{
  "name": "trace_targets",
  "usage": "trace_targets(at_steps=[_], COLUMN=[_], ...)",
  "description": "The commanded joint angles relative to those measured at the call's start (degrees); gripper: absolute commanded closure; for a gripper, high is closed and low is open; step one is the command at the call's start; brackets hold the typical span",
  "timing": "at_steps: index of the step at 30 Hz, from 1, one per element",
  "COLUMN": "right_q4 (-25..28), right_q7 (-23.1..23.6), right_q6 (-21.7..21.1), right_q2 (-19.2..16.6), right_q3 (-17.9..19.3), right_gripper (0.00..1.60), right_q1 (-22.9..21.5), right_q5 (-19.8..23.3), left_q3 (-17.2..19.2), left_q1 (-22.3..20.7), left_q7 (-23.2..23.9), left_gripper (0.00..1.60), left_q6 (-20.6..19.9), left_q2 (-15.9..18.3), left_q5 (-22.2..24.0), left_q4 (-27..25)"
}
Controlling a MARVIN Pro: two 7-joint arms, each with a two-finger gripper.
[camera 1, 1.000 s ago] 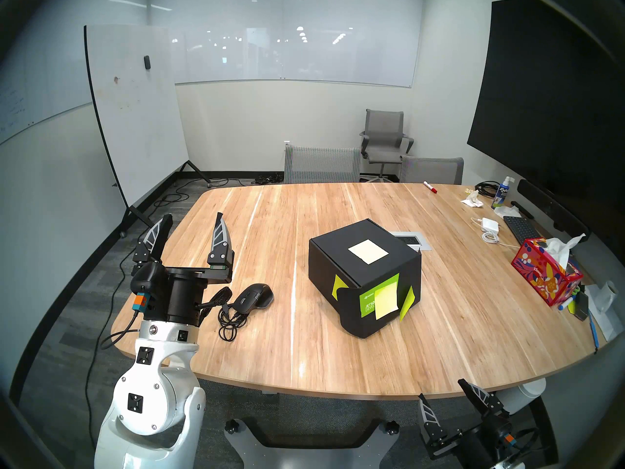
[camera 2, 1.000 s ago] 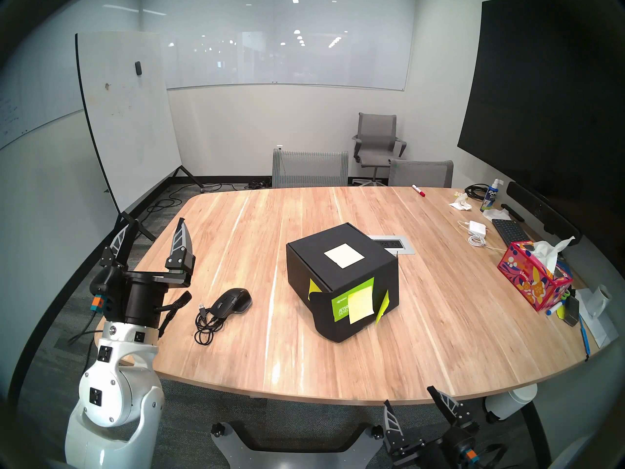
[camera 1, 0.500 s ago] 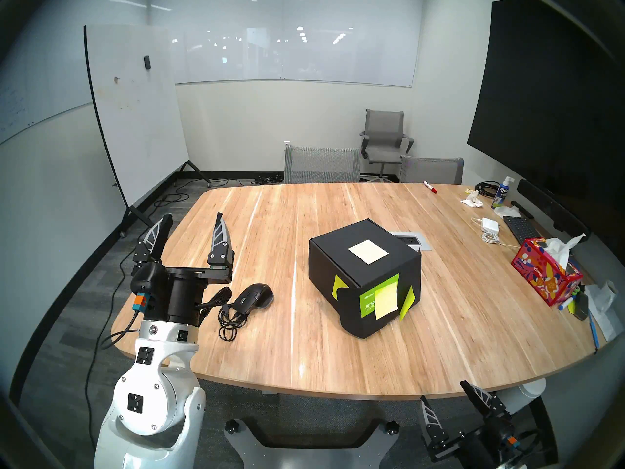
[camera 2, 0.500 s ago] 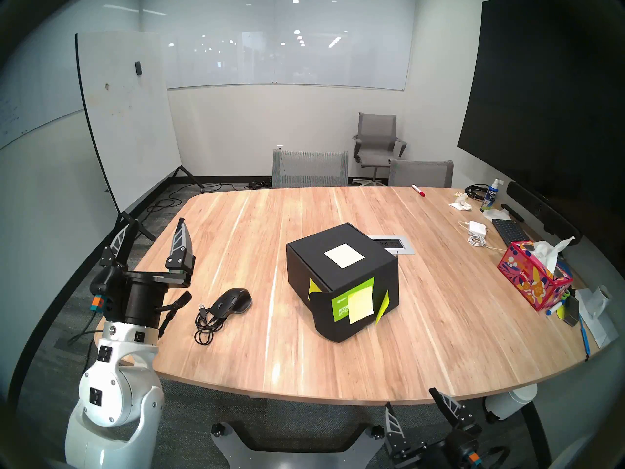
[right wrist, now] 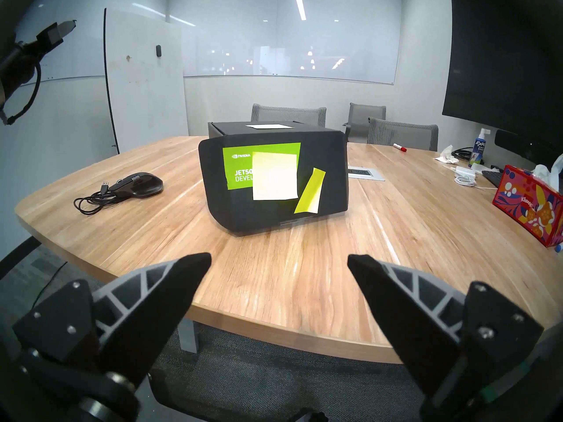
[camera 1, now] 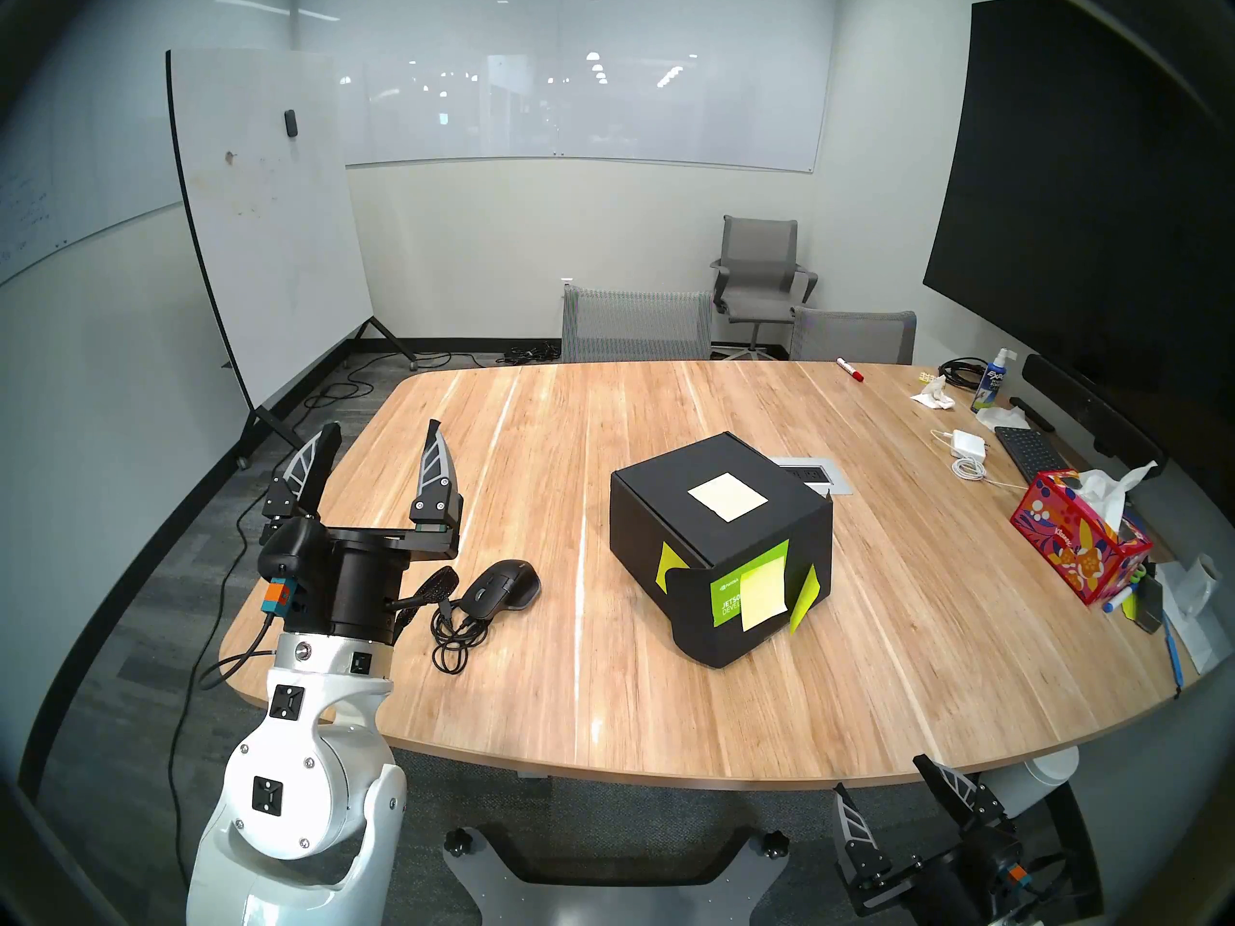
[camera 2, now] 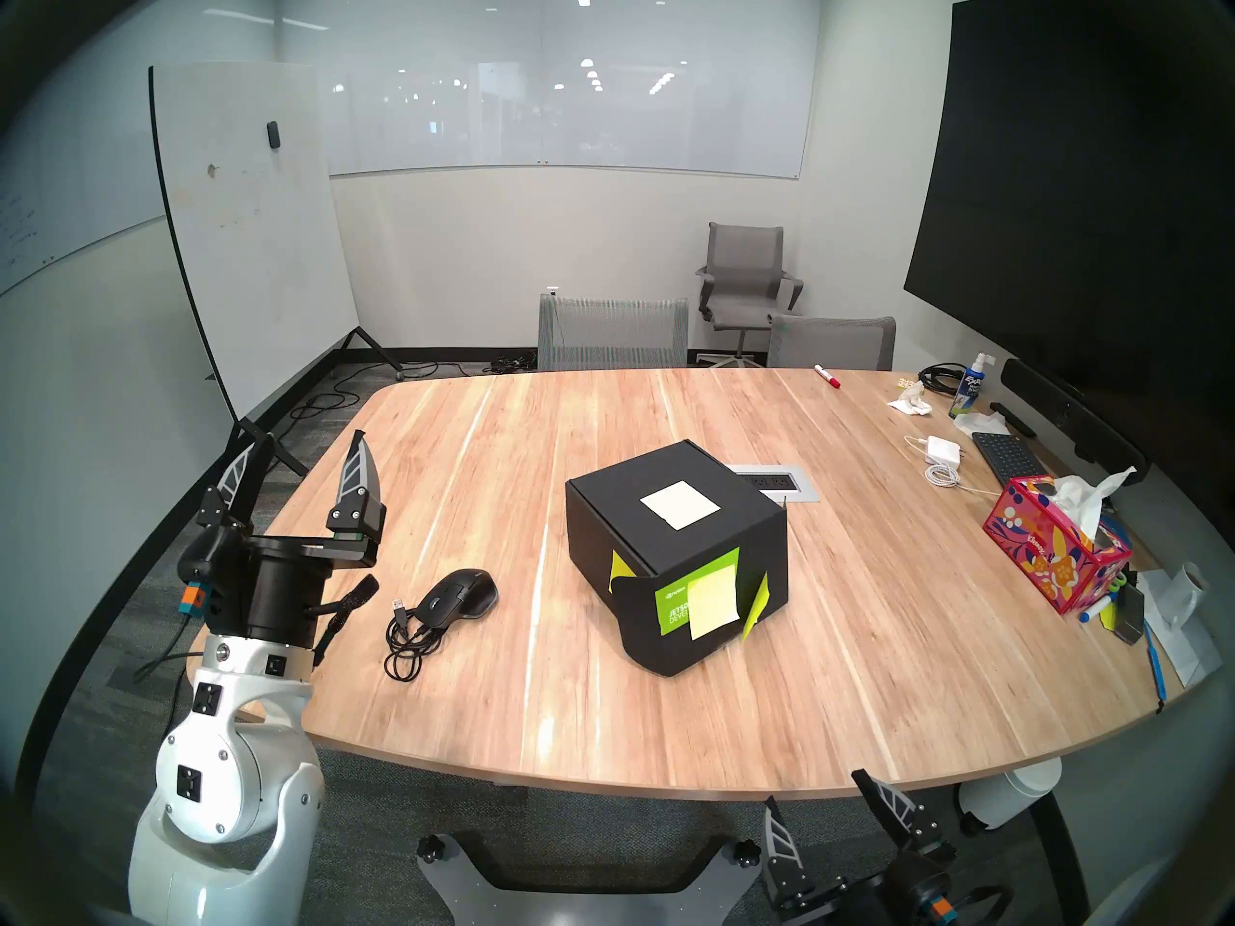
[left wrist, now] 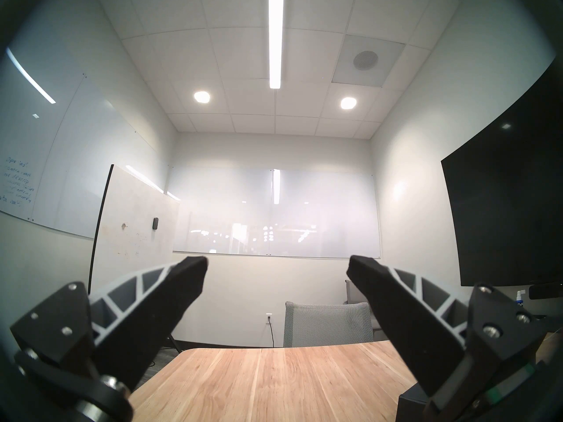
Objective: Open the box and place the mouse inside
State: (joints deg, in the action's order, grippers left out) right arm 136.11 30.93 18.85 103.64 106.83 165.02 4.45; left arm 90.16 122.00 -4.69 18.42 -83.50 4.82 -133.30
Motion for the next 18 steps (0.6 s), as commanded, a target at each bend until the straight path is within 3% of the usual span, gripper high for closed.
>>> trace_targets(at_steps=[1, 18], right_q4=[1.37, 1.65], right_q7=[1.1, 3.01], right_q6=[0.14, 0.15], right_q2=[2.02, 4.07], right_q3=[-0.04, 0.54], right_gripper=[0.0, 0.0], right_q1=[-0.02, -0.02], right_q5=[-0.19, -0.5], left_q3=[0.02, 0.02], left_q1=[0.13, 0.13], left_q7=[-0.03, -0.03], left_gripper=[0.0, 0.0], left_q6=[0.11, 0.11], left_q2=[-0.05, -0.05], left_q5=[0.07, 0.07], left_q4=[-1.05, -1.06])
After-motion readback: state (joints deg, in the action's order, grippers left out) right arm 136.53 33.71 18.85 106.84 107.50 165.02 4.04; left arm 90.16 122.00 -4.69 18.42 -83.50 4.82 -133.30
